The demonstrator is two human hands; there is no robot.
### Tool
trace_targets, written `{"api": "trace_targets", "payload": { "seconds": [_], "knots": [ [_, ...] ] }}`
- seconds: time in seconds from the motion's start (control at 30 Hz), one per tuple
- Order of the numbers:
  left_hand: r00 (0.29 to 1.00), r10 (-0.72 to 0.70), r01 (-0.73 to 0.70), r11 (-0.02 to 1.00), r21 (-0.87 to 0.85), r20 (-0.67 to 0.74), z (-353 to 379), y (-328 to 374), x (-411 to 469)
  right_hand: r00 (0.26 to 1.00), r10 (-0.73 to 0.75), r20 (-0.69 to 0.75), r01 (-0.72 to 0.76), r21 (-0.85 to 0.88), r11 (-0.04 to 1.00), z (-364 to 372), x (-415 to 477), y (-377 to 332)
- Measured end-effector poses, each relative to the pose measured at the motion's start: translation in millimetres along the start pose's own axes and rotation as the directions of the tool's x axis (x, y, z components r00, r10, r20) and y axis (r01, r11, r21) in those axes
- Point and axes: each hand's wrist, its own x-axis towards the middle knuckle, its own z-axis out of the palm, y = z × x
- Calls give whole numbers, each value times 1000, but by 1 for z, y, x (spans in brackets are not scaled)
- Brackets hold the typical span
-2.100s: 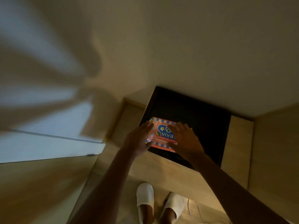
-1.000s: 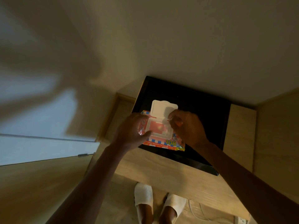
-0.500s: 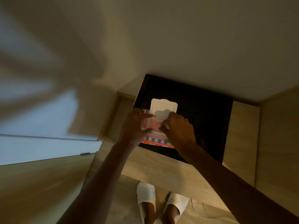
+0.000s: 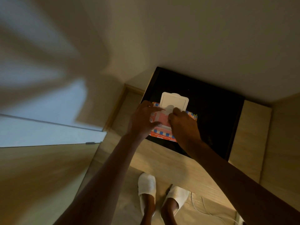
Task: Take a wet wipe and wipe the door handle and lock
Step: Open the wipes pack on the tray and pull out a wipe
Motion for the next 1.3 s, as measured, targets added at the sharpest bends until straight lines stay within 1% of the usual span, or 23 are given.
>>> {"api": "trace_targets", "payload": {
  "seconds": [0.17, 0.37, 0.6, 0.67, 0.77, 0.83, 0.9, 0.97, 1.03, 1.13, 1.3],
  "knots": [
    [1000, 2, -2, 1000, -11, 5, 2, -1, 1, 1000, 25, -16, -24, 22, 999, 2, -2, 2],
    [1000, -2, 1, 1000, -2, -16, 4, 2, 3, 991, 75, -114, -52, 199, 979, 0, -4, 8],
    [999, -2, 3, 1000, 19, -35, 8, 3, 3, 993, 84, -83, -58, 279, 959, -5, 0, 13],
    [999, -5, 6, 999, 40, -37, 9, 3, 3, 994, 82, -79, -51, 328, 943, -4, 0, 17],
    [1000, -1, 3, 997, 80, -23, 10, 3, 6, 991, 115, -65, -70, 480, 875, -5, 3, 21],
    [1000, 4, -4, 995, 102, 0, 9, 3, 7, 986, 163, -30, -110, 617, 780, -13, 3, 21],
    [1000, 6, -8, 995, 104, 17, 8, 3, 9, 979, 202, 38, -166, 727, 666, -25, 0, 19],
    [1000, 6, -8, 994, 108, 20, 7, 3, 9, 969, 222, 108, -220, 788, 575, -30, -4, 22],
    [999, 4, -8, 992, 125, 32, 7, 4, 9, 956, 251, 153, -267, 811, 520, -33, -10, 25],
    [999, -7, 0, 991, 136, 49, 7, 5, 10, 945, 302, 125, -263, 842, 471, -42, -16, 30],
    [999, -19, 14, 994, 110, 45, 8, 4, 10, 932, 363, 7, -170, 891, 420, -61, -21, 37]
  ]
}}
